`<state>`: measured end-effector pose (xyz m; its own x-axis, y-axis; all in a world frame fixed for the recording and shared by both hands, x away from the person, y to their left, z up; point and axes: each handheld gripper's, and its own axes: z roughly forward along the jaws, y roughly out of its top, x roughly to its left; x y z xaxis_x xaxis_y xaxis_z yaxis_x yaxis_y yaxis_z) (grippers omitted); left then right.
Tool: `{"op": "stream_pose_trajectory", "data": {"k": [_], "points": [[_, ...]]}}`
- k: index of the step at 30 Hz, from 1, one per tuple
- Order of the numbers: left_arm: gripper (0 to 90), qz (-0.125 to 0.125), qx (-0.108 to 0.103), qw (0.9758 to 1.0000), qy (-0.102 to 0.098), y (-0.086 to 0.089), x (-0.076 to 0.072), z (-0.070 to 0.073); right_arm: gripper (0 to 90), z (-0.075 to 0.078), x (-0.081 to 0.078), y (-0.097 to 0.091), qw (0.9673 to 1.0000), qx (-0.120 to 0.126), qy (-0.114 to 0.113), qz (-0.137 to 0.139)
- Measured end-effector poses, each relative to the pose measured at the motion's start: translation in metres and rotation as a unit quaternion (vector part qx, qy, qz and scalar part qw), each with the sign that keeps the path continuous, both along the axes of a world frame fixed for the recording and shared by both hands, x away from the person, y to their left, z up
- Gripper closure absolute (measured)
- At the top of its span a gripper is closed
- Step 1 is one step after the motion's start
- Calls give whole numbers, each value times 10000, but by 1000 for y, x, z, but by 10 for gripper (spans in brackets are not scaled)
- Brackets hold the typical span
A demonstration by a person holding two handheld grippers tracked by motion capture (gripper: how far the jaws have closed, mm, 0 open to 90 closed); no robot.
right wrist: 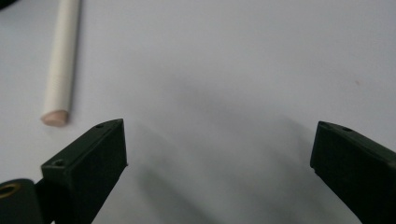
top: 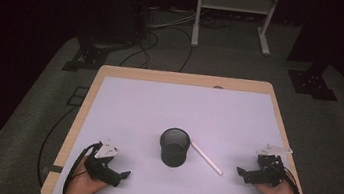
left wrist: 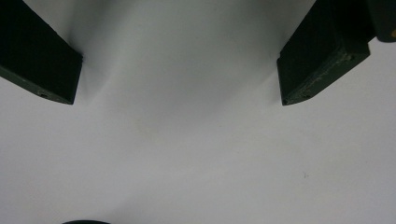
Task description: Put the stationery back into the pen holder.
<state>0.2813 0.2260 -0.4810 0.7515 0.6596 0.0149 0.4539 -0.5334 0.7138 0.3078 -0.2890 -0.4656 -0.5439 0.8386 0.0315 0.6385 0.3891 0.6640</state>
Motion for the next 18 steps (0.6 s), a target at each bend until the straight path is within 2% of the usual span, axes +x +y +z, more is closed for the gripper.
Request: {"op": "stream_pose_trajectory", "data": {"k": [9,12,18], "points": [[0,1,-5,10000,9,0,0,0,32,20,0,12,9999,-5,-106,129],[0,-2,4,10000,10,0,0,0,32,33,1,17,9997,-37,-176,190],[0,0,-1,10000,5,0,0,0,34,44,2,26,9995,-92,-168,261]]}}
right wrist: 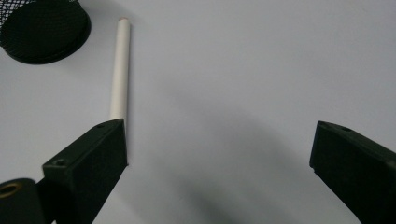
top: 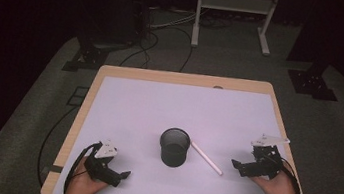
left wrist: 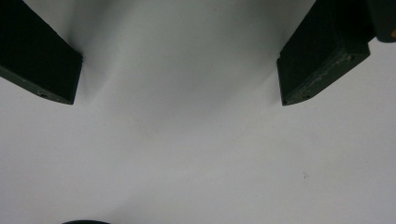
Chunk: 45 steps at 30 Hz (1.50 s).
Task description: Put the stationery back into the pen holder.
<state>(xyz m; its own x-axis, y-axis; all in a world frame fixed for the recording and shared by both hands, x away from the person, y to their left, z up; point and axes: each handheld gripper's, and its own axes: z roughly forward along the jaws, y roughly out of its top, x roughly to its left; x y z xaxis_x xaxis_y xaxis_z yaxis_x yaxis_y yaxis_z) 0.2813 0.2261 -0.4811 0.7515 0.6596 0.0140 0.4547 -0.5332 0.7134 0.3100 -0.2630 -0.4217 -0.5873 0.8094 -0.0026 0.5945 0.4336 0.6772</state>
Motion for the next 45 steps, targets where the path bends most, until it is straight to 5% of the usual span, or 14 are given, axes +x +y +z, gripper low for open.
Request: {"op": "stream_pose_trajectory", "data": {"k": [8,24,37,45], "points": [[0,-4,7,10000,1,0,0,0,56,7,3,14,9997,-99,217,76],[0,9,-16,10000,-8,0,0,0,309,16,29,47,9981,-34,432,446],[0,1,-3,10000,-6,0,0,0,454,7,44,73,9956,42,675,648],[0,-1,3,10000,-13,0,0,0,550,1,52,86,9939,-122,778,774]]}}
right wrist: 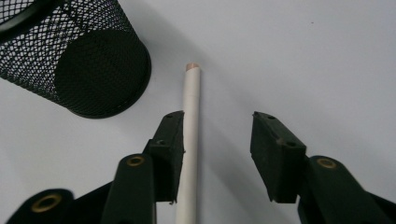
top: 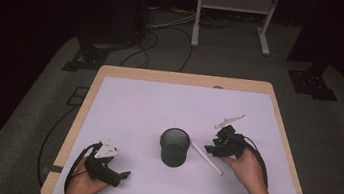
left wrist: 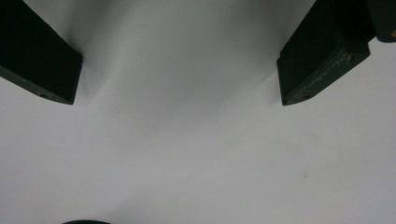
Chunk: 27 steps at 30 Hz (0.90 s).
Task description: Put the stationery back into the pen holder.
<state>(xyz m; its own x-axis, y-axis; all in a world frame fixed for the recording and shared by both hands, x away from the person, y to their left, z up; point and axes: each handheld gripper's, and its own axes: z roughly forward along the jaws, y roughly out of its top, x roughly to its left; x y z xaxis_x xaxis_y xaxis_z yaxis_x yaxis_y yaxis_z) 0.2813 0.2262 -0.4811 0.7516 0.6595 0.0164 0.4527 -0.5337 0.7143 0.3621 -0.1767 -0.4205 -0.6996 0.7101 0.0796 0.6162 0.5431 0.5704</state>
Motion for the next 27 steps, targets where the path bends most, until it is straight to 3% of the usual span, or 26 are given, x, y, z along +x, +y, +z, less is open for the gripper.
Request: {"op": "stream_pose_trajectory", "data": {"k": [16,27], "points": [[0,3,-7,10000,7,0,0,0,629,-11,20,27,9995,-79,216,195],[0,3,-6,10000,8,0,0,0,663,-21,29,40,9981,-264,441,327]]}}
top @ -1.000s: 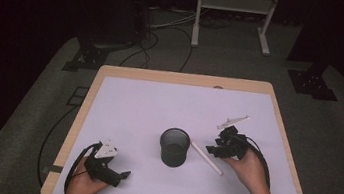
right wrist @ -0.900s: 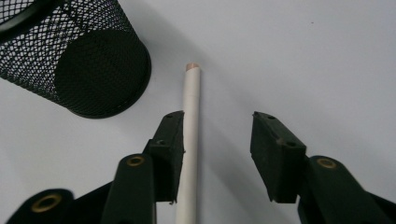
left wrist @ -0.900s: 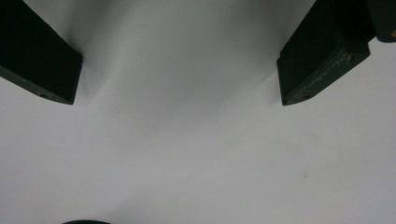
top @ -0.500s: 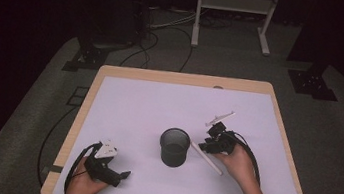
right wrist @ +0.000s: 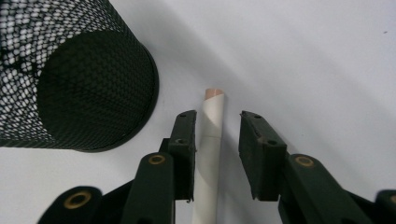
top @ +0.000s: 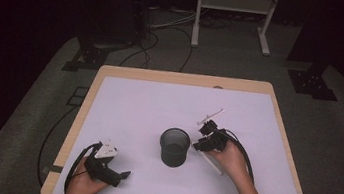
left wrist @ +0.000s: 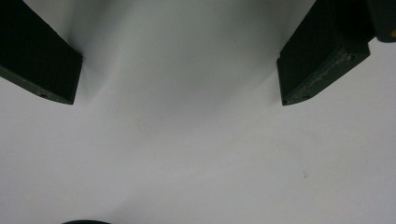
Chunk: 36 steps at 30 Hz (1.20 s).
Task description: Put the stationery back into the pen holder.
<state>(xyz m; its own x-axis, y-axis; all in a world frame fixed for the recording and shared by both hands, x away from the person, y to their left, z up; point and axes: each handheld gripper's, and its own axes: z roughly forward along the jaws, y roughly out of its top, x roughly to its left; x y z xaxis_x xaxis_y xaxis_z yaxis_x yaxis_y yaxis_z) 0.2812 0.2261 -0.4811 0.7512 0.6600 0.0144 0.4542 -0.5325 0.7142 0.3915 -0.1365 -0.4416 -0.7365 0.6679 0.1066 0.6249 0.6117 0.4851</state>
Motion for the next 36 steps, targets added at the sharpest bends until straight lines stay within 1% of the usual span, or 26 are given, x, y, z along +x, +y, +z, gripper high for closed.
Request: {"op": "stream_pose_trajectory", "data": {"k": [1,4,6,10,11,12,16,17,20,21,24,28,32,35,36], "points": [[0,-2,7,10000,0,0,0,0,674,-3,1,1,10000,-44,45,0],[0,-1,5,10000,-2,0,0,0,687,-4,3,1,9999,-93,75,1],[0,1,1,10000,-1,0,0,0,700,-6,4,0,9998,-188,90,-8],[0,2,2,10000,-2,0,0,0,715,-5,6,-1,9996,-256,102,-39],[0,2,3,10000,-2,0,0,0,725,-5,8,-1,9994,-335,86,-43],[0,2,3,10000,-2,0,0,0,725,-5,8,-1,9994,-335,86,-43],[0,0,4,10000,-2,0,0,0,756,-4,11,3,9987,-500,99,-24],[0,0,4,10000,-2,0,0,0,756,-4,11,3,9987,-500,99,-24],[0,0,8,10000,-2,0,0,0,766,-3,14,4,9981,-583,195,-22],[0,9,-3,10000,9,0,0,0,768,-3,15,5,9979,-611,195,0],[0,2,9,10000,6,0,0,0,775,-1,16,9,9964,-793,300,-64],[0,5,4,10000,8,0,0,0,778,-1,17,10,9961,-796,350,-127],[0,0,9,10000,-2,0,0,0,778,-1,18,9,9965,-727,396,-142],[0,0,5,10000,1,0,0,0,779,-1,18,5,9972,-602,398,-188],[0,1,4,10000,2,0,0,0,779,-1,17,3,9977,-538,367,-198]]}}
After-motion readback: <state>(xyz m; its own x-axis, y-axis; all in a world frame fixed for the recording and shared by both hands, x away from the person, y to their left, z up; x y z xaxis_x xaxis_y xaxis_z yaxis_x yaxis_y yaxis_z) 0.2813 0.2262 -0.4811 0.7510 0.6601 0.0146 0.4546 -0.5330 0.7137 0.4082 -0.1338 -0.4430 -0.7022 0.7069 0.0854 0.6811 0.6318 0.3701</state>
